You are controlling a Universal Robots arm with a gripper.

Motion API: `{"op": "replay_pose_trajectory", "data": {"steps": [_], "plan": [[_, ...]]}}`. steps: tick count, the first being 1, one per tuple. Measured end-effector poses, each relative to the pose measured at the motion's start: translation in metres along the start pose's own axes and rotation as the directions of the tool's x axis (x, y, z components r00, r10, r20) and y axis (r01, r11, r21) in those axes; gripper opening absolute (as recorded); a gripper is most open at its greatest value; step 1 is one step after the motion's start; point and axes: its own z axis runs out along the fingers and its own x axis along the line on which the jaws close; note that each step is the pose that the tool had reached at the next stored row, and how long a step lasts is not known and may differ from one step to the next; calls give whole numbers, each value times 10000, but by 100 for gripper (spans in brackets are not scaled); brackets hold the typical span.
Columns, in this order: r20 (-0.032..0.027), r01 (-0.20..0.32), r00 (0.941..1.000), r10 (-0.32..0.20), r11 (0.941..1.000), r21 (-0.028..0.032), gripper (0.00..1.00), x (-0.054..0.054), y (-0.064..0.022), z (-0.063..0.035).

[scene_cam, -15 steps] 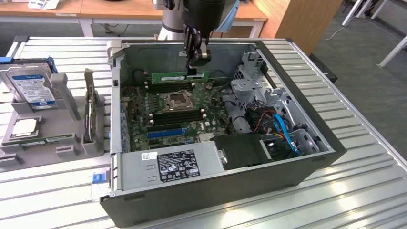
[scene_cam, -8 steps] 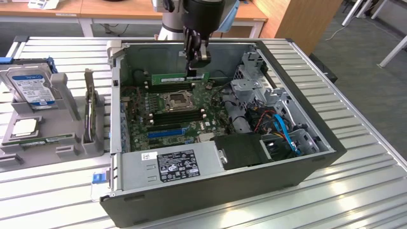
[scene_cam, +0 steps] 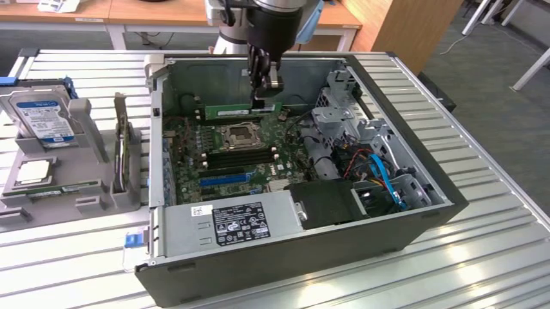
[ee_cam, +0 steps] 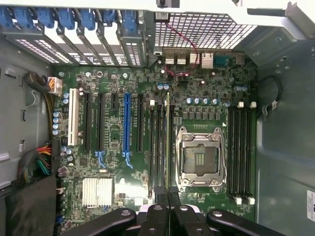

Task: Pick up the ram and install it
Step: 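Insert the ram into the slot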

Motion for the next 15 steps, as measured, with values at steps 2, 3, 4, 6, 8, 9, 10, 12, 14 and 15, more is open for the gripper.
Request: {"op": "replay_pose_trajectory", "data": {"steps": [2, 3, 4, 6, 8, 9, 10, 12, 14, 15], "plan": [[1, 0, 10000, 0, 10000, 0, 12, 1, -1, 35], [1, 0, 10000, 0, 10000, 0, 12, 1, -2, 52], [1, 0, 10000, 0, 10000, 0, 12, 2, -2, 69], [1, -1, 10000, 1, 10000, 0, 12, 3, -3, 101], [1, 0, 10000, 0, 10000, 0, 12, 3, -4, 129], [1, 0, 10000, 0, 10000, 0, 12, 4, -5, 143], [0, 0, 10000, 0, 10000, 0, 12, 4, -5, 155], [2, -1, 10000, 1, 10000, 1, 12, 5, -6, 181], [1, 0, 10000, 0, 10000, 0, 12, 6, -7, 209], [1, 0, 10000, 0, 10000, 0, 12, 6, -7, 221]]}}
